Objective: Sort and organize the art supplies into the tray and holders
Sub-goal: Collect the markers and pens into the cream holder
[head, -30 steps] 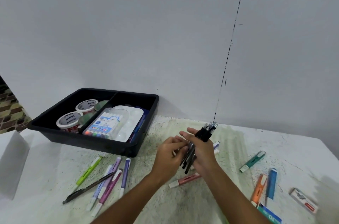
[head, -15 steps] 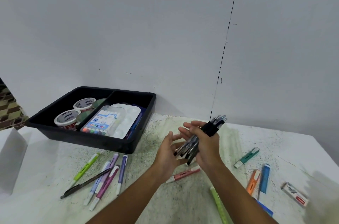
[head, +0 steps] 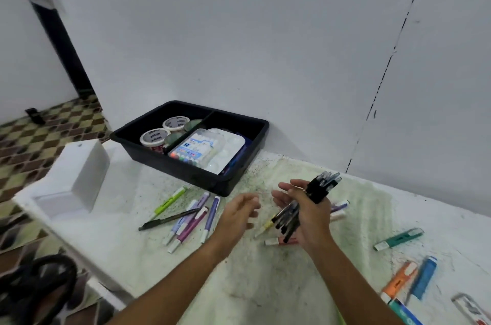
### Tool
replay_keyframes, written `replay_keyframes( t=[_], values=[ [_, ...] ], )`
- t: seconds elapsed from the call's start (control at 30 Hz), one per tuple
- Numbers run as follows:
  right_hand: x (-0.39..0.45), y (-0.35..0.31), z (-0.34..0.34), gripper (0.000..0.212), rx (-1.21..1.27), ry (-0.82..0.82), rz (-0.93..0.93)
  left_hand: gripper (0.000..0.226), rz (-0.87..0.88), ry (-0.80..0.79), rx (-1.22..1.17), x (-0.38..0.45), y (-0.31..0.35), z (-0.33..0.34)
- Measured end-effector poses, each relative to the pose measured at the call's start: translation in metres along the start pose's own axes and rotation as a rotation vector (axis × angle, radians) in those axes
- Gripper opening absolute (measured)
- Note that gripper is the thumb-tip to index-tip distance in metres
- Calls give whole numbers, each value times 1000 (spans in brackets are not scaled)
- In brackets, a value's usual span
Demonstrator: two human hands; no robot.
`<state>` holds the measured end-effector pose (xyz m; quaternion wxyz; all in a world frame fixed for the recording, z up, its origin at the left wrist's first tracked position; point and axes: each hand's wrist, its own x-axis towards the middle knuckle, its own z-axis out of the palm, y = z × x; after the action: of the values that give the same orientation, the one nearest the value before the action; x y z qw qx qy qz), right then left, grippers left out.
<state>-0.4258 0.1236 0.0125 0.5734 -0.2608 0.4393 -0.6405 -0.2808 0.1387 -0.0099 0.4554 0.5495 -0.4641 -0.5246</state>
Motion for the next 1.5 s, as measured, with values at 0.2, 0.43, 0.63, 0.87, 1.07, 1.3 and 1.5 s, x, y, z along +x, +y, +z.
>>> replay_keyframes(
  t=[0.2,0.43,0.63,0.87,1.07,1.3,1.5],
  values=[
    [-1,19,21,10,3,-39,62,10,315,288,488,-2,-29,-100],
    [-4,44,47,4,-68,-49,17,23,346,353,1183,11,-58,-181],
    [-12,63,69,7,-61,-35,28,21,431,293,1114,16,-62,-196],
    [-23,80,86,4,-6,-15,54,25,644,95,641,8,-27,-155],
    [-33,75,87,5,76,96,36,28,680,-17,530,10,-14,-94],
    [-39,53,59,11,110,205,22,24,848,-205,542,15,-24,-51],
    [-47,23,36,11,140,260,-64,18,564,-102,211,8,-15,-27]
  ],
)
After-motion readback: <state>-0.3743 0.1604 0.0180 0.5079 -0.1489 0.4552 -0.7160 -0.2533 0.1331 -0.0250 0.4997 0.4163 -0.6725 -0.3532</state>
